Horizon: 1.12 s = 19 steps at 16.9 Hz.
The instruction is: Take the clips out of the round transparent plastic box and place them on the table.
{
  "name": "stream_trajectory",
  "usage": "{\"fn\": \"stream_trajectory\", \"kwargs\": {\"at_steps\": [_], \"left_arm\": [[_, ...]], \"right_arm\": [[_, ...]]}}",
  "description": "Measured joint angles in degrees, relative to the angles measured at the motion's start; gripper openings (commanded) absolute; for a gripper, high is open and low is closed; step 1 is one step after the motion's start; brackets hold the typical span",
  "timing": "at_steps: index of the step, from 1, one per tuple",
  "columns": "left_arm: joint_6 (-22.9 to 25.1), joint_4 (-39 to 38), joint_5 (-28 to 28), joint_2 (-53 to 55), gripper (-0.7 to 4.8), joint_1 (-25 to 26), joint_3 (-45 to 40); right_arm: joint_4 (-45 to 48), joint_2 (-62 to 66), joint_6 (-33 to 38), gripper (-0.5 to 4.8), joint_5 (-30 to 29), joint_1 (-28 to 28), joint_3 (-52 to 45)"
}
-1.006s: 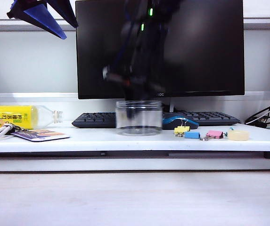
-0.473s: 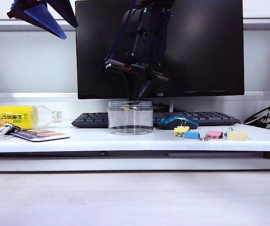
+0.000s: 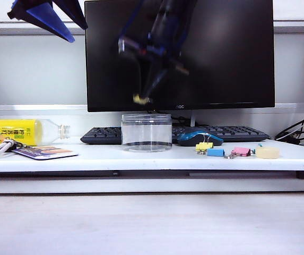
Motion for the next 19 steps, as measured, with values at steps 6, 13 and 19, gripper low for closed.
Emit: {"fn": "stream_trajectory", "kwargs": {"at_steps": [6,13,19], "left_arm": [[0.1,-0.2,1.3,-1.1,2.07,0.0,0.0],[0.1,-1.1,1.4,-2.4,2.06,0.0,0.0],[0.1,-1.4,1.4,-3.0,2.06,0.0,0.0]], "right_arm": [[-0.4,-4.2,2.1,0.08,3.2,-3.8,0.2],[-0.4,-4.7,3.4,0.08,9.8,-3.8,-4.0],[-0.5,-4.7,3.4,0.08,10.7,-4.4,-9.4]]}}
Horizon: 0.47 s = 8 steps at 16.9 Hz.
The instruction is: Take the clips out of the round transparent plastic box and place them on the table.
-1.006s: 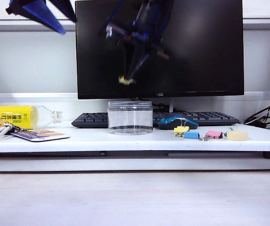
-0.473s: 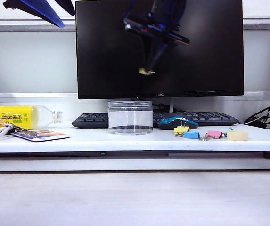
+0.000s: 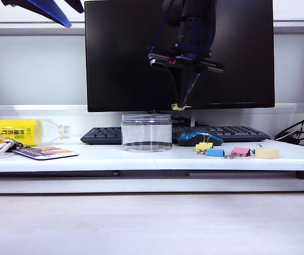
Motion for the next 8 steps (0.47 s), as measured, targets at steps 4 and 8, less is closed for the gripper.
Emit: {"fn": "stream_trajectory", "kwargs": {"at_steps": [4,8], "left_arm": [[0.0,0.0,0.0,0.0,2.06,0.0,0.0],[0.0,0.0,0.0,0.0,2.06,0.0,0.0]], "right_arm": [[0.2,-0.1,0.0,0.08,0.2,-1.4,-2.7],[1.2,0.0,-1.1,0.08,-1.1,-1.9,-9.2]]}}
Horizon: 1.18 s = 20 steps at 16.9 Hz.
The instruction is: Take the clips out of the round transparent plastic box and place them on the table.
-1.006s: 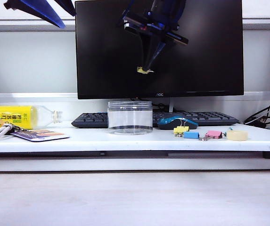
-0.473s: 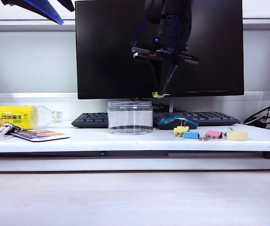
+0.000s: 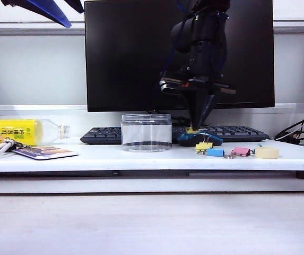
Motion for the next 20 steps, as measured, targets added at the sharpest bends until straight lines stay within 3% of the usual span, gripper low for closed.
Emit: {"fn": "stream_trajectory", "kwargs": {"at_steps": [6,8,17,20], "left_arm": [[0.0,-0.4,0.0,0.0,2.06,0.0,0.0],[0.0,-0.4,0.0,0.0,2.06,0.0,0.0],[0.0,-1.0,0.0,-0.1,2.06,0.0,0.0],[0.0,-0.3,0.0,-2.7,2.06,0.0,0.0]], "right_arm": [[3.1,0.0,-0.2,0.14,-2.2,0.0,-0.6],[3.1,0.0,-0.2,0.69,-2.2,0.0,-0.6],[3.0,0.4,-0.2,0.77,-2.4,0.0,-1.2],[6.8,-5.9,-0.2,0.77,-2.4,0.0,-1.1]]}}
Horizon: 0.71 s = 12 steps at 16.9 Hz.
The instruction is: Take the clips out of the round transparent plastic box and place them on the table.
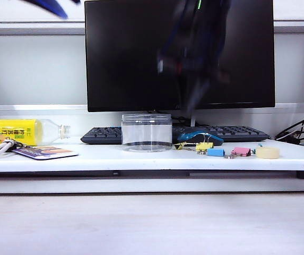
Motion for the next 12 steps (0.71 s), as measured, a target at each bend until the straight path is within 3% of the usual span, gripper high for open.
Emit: {"fn": "stream_trajectory", "kwargs": {"at_steps": [5,12], "left_arm": [[-0.5,2.3,0.0,-6.9,2.06,0.0,0.0],[-0.4,8.6,-0.1,-27.5,2.06,0.0,0.0]], "right_arm": [[5.5,-15.7,-1.3,0.77,0.1,0.0,0.0],[6.4,-41.1,-3.9,0.77,0.2,0.0,0.1]]}}
